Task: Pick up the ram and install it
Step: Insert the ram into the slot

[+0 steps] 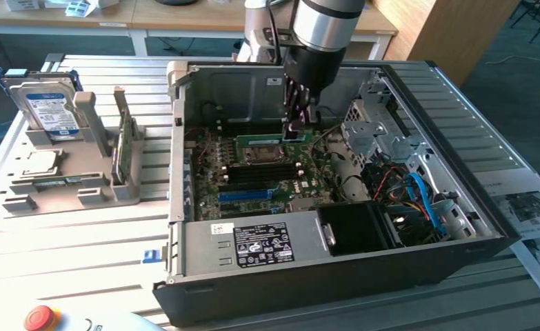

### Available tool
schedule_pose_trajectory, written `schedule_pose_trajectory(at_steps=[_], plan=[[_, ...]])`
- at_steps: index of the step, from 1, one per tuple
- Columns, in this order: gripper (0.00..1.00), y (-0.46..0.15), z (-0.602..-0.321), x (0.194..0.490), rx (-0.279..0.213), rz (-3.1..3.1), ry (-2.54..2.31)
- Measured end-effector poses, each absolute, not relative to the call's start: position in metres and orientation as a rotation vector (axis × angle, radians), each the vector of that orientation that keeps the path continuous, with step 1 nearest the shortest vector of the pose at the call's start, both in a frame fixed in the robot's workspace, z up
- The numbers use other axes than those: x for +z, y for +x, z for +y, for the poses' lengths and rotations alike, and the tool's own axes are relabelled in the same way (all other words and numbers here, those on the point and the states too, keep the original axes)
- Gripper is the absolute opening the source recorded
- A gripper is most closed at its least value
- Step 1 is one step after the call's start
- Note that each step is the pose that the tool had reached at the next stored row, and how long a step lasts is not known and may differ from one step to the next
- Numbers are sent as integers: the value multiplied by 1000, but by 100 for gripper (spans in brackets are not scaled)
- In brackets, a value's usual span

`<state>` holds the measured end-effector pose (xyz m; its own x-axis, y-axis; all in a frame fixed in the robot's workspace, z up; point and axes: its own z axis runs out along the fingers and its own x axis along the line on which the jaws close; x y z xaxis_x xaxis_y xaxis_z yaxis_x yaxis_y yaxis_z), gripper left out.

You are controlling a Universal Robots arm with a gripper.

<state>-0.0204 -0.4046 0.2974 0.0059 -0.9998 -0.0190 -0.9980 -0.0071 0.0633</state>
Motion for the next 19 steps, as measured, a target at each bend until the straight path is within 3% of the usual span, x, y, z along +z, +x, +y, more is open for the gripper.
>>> schedule_pose_trajectory(at_steps=[19], plan=[[12, -21, -404, 273, -90, -2191, 2205]])
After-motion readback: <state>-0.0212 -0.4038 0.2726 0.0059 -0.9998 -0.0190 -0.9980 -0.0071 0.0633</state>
